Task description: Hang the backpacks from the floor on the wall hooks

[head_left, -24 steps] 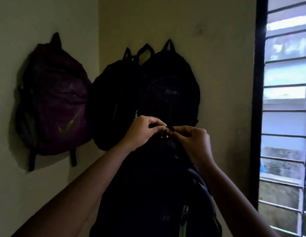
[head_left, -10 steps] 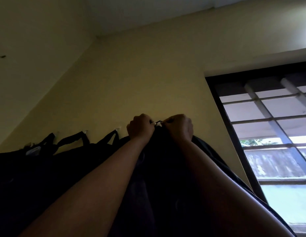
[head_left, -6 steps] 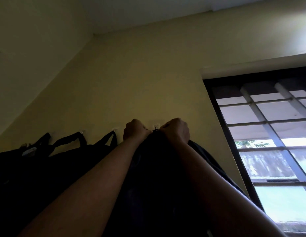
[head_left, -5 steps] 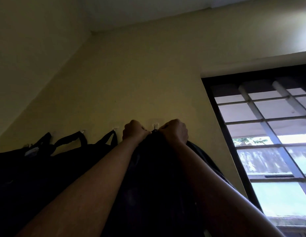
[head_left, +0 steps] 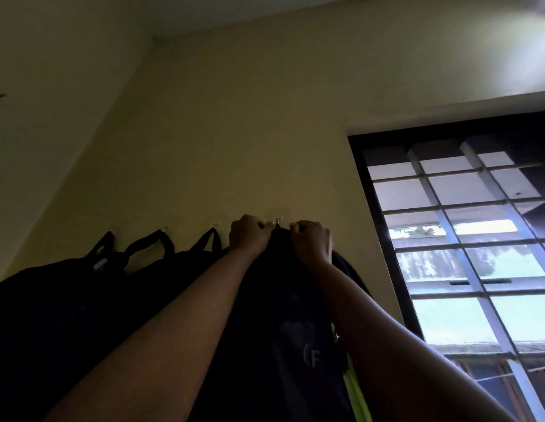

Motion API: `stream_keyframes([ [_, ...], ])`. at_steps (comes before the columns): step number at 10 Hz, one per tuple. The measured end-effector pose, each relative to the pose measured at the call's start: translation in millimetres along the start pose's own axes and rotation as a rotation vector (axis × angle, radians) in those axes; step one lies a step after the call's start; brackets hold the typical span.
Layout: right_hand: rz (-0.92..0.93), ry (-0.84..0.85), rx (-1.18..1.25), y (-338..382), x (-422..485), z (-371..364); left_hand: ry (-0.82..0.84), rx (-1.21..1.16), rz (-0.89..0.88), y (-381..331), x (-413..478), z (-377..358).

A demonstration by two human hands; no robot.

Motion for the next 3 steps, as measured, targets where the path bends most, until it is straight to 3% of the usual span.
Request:
stream_keyframes([
  [3,-0.091,-0.006,0.051,22.2,-57.4,27.6,0.038,-0.185,0.116,-23.9,-48.9,34.6],
])
Point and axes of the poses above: each hand's wrist, its own x-axis towards the middle knuckle, its own z-axis out of the back of the hand, y = z × x, the point moved 4 cm from there along x, towards the middle knuckle, and after that the axes turned 11 degrees about -z, right-handed, at the moved point
